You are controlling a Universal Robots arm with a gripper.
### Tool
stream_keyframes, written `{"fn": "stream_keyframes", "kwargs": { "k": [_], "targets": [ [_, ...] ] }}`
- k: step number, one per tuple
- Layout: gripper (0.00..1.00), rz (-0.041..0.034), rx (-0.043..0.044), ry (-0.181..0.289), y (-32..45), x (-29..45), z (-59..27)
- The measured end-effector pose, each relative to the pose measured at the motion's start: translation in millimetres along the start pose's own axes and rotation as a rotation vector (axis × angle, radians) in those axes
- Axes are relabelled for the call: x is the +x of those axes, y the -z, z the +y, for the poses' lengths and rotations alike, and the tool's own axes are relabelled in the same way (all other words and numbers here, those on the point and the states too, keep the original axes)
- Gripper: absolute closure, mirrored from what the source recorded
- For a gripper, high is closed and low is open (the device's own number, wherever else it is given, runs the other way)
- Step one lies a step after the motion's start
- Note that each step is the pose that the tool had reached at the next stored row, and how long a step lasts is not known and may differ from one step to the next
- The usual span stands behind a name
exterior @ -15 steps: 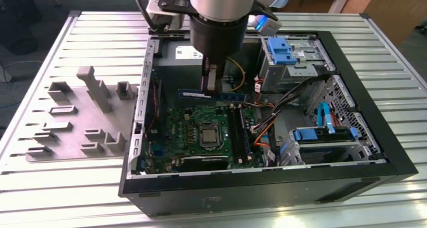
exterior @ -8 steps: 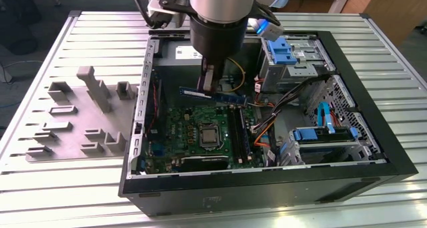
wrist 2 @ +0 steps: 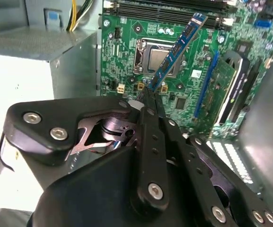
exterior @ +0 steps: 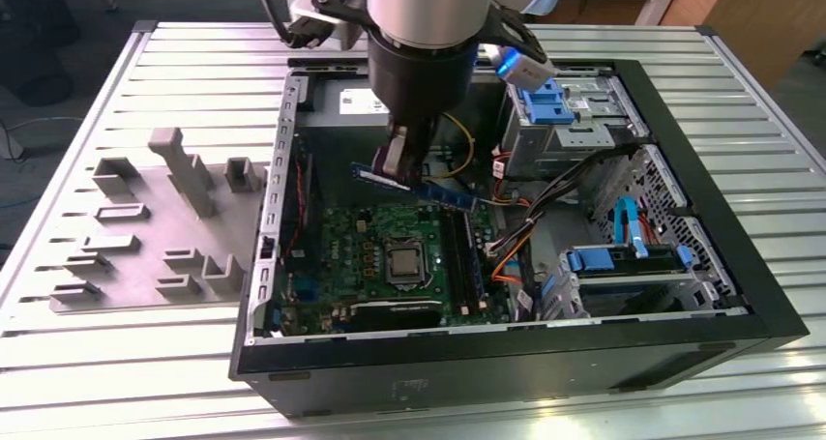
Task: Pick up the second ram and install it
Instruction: 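Insert the second ram into the second slot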
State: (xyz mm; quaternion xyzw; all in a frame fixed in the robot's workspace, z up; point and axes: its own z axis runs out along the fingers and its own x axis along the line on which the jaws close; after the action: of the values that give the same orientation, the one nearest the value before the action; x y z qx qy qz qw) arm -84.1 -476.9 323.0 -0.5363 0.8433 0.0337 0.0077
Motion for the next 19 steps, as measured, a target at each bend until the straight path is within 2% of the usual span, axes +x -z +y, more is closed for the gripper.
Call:
{"fn": "stream_keyframes", "kwargs": {
  "k": [19],
  "targets": [
    [0.89,-0.0168,0.017,-0.345,-5.9,0.3,-0.3]
  ]
}}
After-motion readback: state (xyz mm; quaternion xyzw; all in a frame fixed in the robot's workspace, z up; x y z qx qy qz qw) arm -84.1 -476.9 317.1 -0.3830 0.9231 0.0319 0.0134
